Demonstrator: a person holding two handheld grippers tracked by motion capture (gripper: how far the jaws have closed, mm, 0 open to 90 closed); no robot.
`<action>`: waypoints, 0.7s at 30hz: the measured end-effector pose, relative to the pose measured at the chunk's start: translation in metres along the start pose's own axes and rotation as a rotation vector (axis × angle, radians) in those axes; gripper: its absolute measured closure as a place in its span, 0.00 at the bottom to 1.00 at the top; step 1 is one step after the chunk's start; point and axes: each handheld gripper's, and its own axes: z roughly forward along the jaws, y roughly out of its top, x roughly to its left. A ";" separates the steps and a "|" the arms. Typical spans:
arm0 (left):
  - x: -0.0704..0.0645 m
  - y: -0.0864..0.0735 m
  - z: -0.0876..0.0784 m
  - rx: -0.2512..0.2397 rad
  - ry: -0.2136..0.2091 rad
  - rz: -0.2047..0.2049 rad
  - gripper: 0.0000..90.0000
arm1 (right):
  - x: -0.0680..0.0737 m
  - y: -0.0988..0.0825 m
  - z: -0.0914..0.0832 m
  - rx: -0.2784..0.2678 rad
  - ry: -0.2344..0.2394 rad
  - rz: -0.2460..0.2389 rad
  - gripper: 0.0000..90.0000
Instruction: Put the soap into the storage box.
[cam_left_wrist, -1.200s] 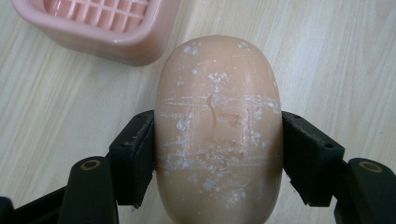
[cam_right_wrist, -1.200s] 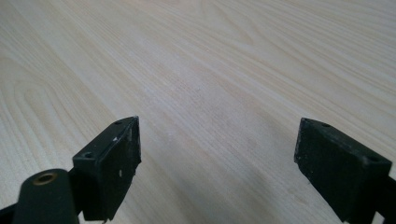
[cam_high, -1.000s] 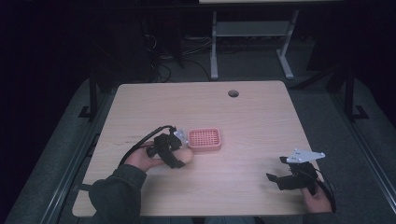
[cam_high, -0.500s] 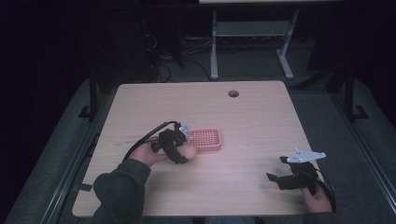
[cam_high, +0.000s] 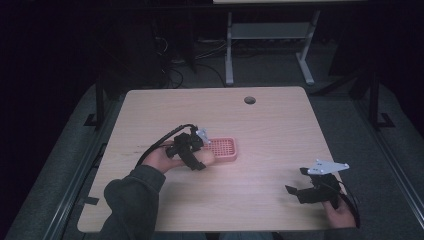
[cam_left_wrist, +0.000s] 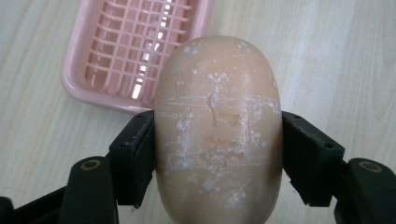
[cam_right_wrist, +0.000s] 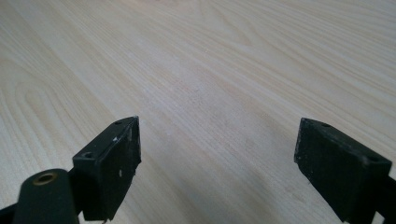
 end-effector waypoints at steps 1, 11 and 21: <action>0.001 0.001 0.000 0.000 -0.001 0.000 0.36 | 0.000 0.000 0.000 -0.002 0.000 0.000 0.16; 0.008 0.013 -0.001 0.004 0.001 0.009 0.36 | -0.001 0.000 0.000 -0.002 0.001 -0.004 0.16; 0.015 0.026 -0.002 0.006 -0.002 0.018 0.36 | -0.001 -0.001 0.000 -0.002 0.003 0.004 0.16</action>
